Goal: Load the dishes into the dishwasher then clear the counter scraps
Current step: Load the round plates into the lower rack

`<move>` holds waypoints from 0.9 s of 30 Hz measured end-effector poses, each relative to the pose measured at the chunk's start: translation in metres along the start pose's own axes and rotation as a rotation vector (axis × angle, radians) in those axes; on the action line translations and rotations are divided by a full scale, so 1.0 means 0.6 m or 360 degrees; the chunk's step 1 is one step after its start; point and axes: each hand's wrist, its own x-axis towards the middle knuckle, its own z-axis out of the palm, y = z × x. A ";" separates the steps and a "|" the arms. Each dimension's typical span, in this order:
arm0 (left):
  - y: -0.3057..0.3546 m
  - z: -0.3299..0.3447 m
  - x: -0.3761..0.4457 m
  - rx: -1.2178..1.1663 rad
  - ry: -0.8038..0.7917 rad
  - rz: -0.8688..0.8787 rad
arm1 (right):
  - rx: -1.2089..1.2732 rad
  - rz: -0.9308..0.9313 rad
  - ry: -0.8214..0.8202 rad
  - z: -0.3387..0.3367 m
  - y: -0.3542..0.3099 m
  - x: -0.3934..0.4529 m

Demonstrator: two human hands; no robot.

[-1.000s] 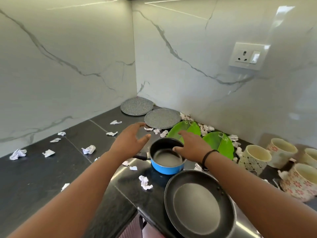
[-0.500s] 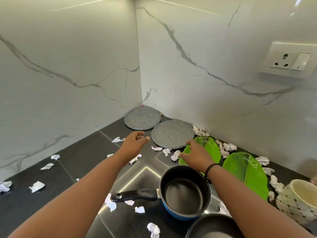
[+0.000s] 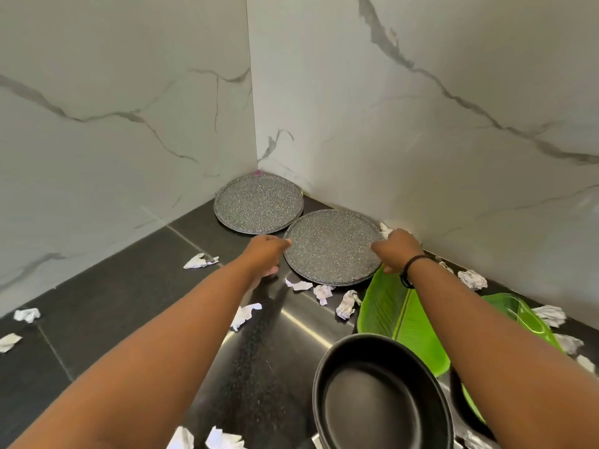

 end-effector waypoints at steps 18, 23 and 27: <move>0.018 0.050 0.015 -0.0870 0.0318 -0.0297 | 0.1315 0.0238 0.0115 -0.033 0.028 0.002; 0.036 0.047 -0.041 -0.0978 0.0183 -0.0211 | 0.1585 0.0211 0.0087 -0.069 0.031 -0.067; 0.056 0.063 -0.100 -0.0861 0.0019 -0.0117 | 0.1633 0.0154 0.0153 -0.109 0.041 -0.140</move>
